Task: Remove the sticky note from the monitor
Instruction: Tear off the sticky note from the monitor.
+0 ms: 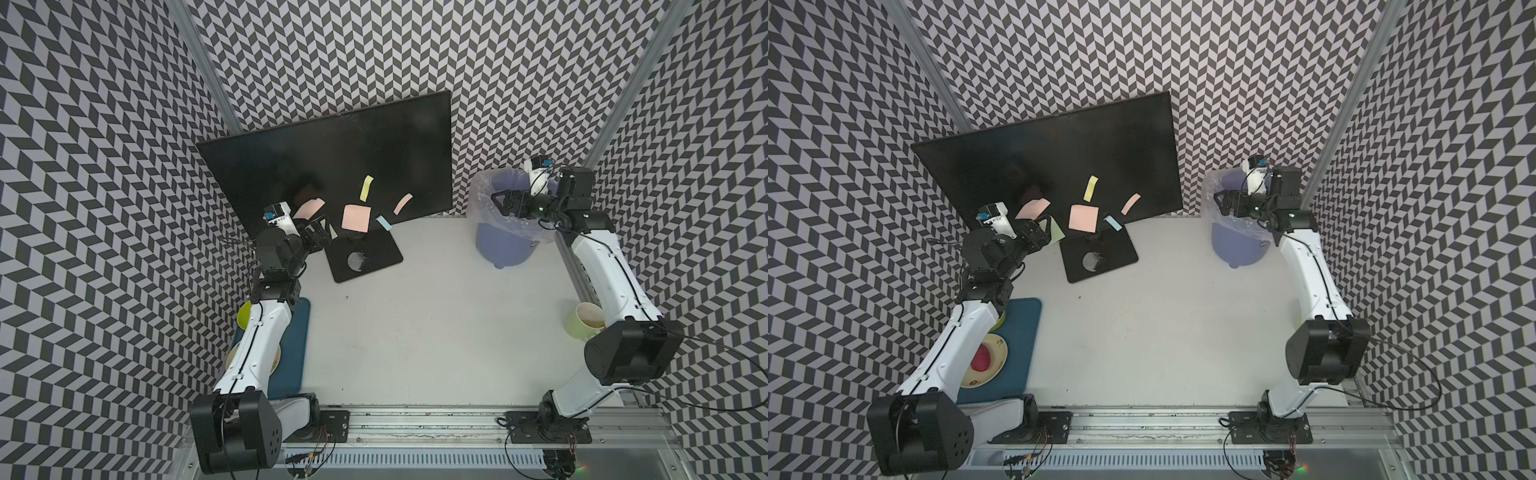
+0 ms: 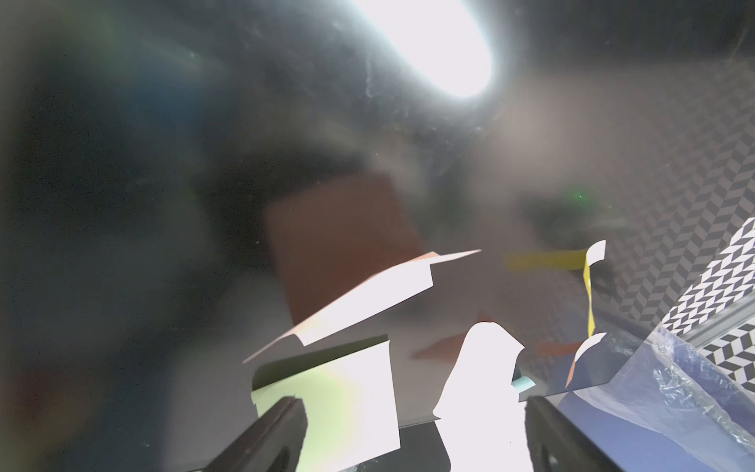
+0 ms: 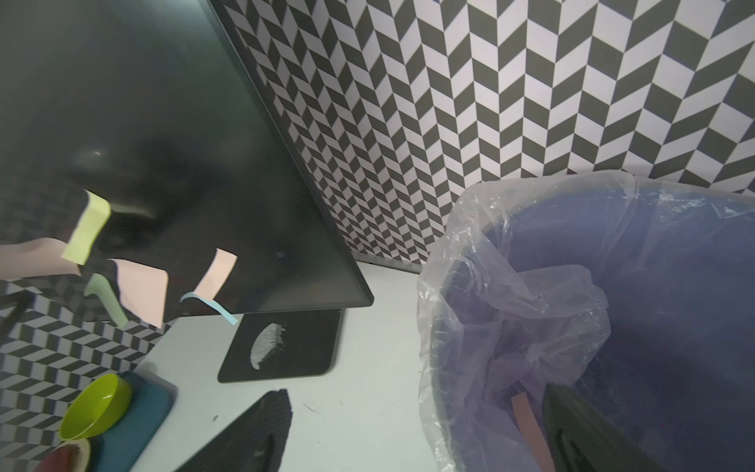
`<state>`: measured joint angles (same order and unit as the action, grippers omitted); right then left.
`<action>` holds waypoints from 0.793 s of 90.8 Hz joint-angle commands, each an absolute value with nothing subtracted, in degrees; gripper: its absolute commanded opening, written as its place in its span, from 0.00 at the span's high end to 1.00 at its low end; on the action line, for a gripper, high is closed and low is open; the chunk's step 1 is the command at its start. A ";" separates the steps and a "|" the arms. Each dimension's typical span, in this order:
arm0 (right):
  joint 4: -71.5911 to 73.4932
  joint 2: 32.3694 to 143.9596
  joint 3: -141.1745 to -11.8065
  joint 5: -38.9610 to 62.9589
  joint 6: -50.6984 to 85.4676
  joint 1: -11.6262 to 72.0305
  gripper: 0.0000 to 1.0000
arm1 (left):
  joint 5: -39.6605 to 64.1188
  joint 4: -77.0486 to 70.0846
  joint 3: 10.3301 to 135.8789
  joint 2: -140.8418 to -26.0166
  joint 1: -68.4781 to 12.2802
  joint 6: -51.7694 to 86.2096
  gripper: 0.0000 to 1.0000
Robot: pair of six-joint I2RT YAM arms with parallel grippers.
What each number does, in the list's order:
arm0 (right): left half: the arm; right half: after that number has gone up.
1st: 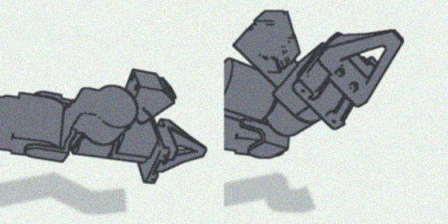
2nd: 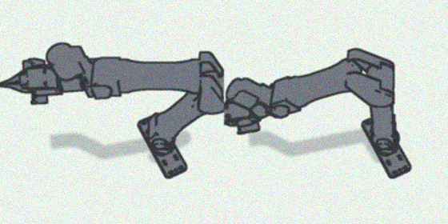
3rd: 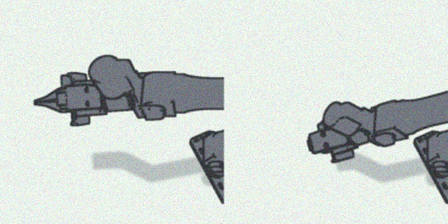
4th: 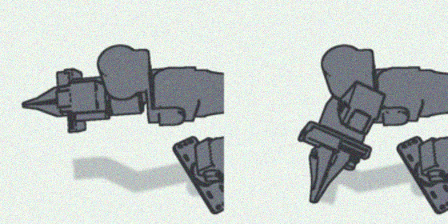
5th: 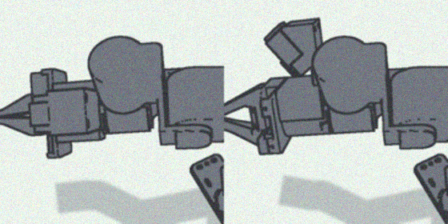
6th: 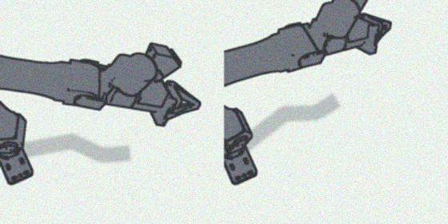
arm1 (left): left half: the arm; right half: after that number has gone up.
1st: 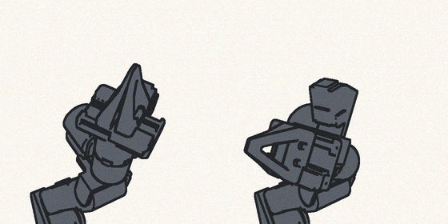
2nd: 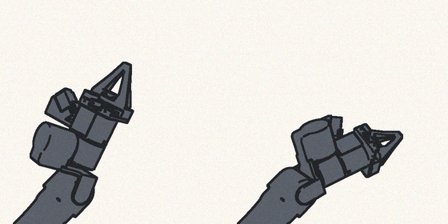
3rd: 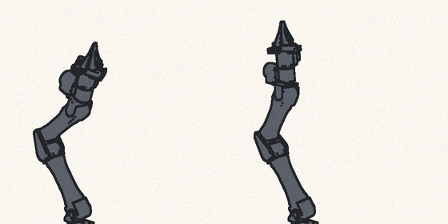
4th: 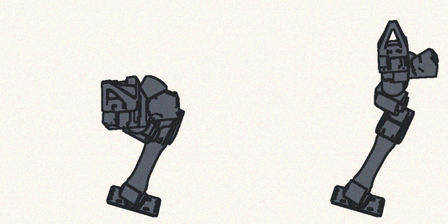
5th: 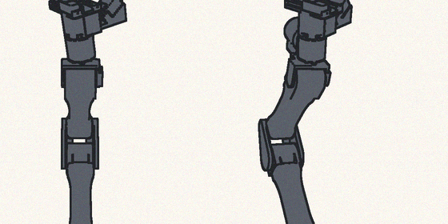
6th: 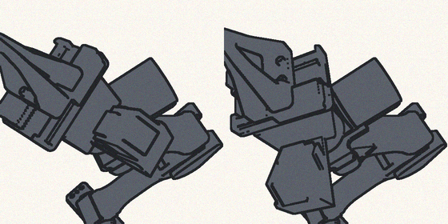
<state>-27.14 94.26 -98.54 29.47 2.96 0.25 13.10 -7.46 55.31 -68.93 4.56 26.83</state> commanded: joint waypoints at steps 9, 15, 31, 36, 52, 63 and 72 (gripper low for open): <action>-20.26 89.04 -95.33 34.54 7.44 1.35 0.01 | 13.54 -11.77 56.78 -69.30 6.91 29.62 0.15; -20.04 88.63 -94.54 34.94 7.66 1.96 0.01 | 13.29 -10.77 57.81 -69.16 7.55 28.51 0.16; -19.17 88.25 -93.25 35.18 7.75 2.69 0.01 | 12.07 -4.92 64.03 -69.51 7.93 16.92 0.20; -19.16 88.41 -93.30 35.10 7.46 2.72 0.01 | 10.70 -2.50 65.43 -69.46 7.82 10.71 0.20; -18.54 88.66 -93.35 35.43 7.09 2.90 0.01 | 7.49 3.04 68.29 -70.25 7.12 -10.51 0.21; -18.02 88.85 -93.45 35.67 7.04 3.56 0.01 | 6.74 7.21 71.34 -72.72 5.56 -21.61 0.22; -18.05 88.86 -93.43 35.68 6.89 3.87 0.01 | 5.30 9.03 72.66 -73.89 4.85 -26.89 0.27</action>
